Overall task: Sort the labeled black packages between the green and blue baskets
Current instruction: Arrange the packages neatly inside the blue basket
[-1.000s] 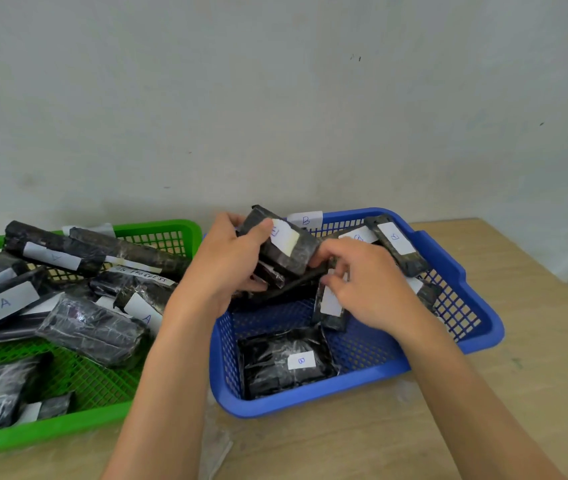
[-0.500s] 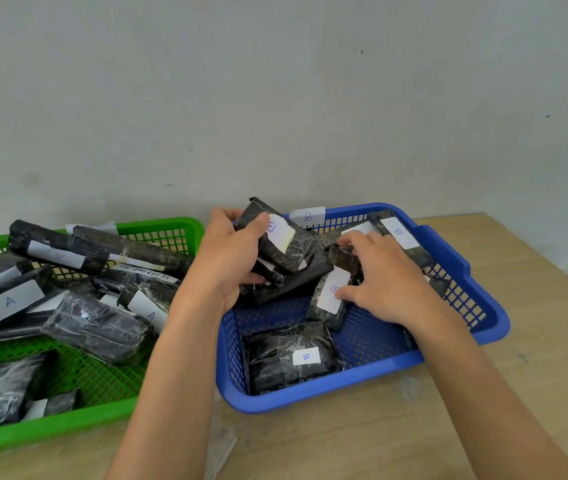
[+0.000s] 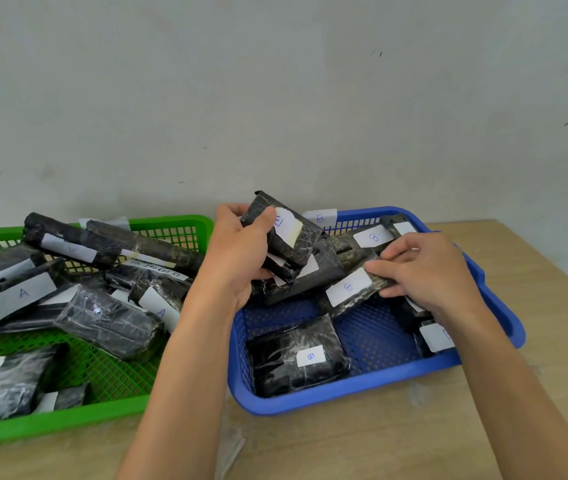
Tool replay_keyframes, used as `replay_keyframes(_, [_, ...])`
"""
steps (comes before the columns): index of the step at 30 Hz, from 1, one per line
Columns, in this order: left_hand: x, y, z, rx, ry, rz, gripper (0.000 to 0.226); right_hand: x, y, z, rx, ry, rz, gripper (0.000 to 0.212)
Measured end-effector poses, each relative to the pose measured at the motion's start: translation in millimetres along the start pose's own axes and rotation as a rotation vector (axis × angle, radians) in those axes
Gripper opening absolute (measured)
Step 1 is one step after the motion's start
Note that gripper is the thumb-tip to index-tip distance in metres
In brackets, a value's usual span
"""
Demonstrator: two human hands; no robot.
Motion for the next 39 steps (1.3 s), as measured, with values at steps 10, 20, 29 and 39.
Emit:
replay_keyframes(10, [-1, -1, -2, -0.008, 0.013, 0.011, 0.015, -31, -13, 2, -0.059, 0.164, 0.195, 0.019])
replay_keyframes(20, [2, 0, -1, -0.021, 0.031, 0.002, 0.014, -109, -55, 21, 0.411, -0.610, 0.805, 0.024])
replay_keyframes(29, [33, 0, -26, -0.111, -0.149, -0.076, 0.020, -71, -25, 38, 0.440, -0.432, 0.363, 0.049])
replay_keyframes(39, [40, 0, -27, -0.089, -0.129, -0.047, 0.025, -93, -32, 27, 0.365, -0.364, 0.530, 0.045])
Point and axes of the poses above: each hand's wrist, its own y-axis towards the middle knuckle, its own x-axis out of the back of the hand, z = x × y, the point moved 10 cm from there along y, towards the middle knuckle, and after that the axes turned 5 degrees about x, right-handed, at the moved point
